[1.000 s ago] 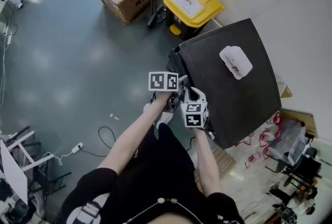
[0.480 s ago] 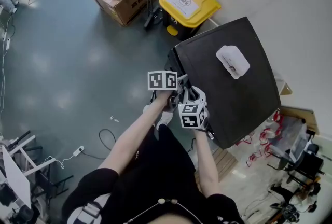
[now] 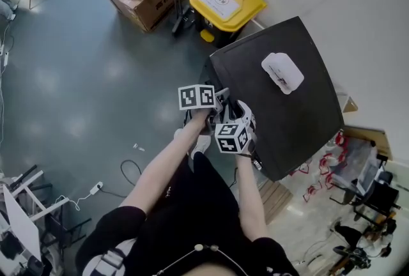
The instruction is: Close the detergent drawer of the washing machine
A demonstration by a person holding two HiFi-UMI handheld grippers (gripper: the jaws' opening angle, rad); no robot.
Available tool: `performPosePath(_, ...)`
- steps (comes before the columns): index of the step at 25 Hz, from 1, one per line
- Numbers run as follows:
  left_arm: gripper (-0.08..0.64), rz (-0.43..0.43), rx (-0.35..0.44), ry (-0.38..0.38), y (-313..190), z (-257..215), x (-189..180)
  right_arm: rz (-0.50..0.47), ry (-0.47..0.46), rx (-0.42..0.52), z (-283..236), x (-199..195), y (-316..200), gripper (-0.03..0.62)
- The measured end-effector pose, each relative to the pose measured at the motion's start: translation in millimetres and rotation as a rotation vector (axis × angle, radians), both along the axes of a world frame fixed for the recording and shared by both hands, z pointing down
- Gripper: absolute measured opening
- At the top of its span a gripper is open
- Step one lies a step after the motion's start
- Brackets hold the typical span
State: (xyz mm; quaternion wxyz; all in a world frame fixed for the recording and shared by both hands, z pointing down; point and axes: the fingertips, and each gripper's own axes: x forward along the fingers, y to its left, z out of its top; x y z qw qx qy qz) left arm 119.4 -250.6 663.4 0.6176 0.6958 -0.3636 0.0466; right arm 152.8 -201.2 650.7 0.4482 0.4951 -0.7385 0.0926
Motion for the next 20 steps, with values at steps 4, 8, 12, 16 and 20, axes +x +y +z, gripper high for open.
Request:
performPosePath(4, 0.045, 0.037, 0.136, 0.125, 16.8, -30.2, -4.1, 0.003, -0.134, 0.045, -24.2, 1.5, 10.3, 0.015)
performPosePath(8, 0.036, 0.049, 0.436, 0.155, 32.0, -108.3, -30.9, 0.027, -0.432, 0.247, -100.1, 1.8, 16.3, 0.005)
performPosePath(12, 0.014, 0.103, 0.814, -0.044, 56.4, -195.6, -55.6, 0.02, -0.621, 0.454, -196.8, -1.5, 18.0, 0.003)
performPosePath(16, 0.012, 0.033, 1.06, -0.396, 67.7, -256.0, -82.7, -0.03, -0.742, 0.587, -266.3, -8.5, 24.9, 0.002)
performPosePath(20, 0.012, -0.027, 1.115, -0.425, 84.4, -286.9, -94.9, -0.092, -0.79, 0.564, -284.2, -24.5, 43.4, 0.002)
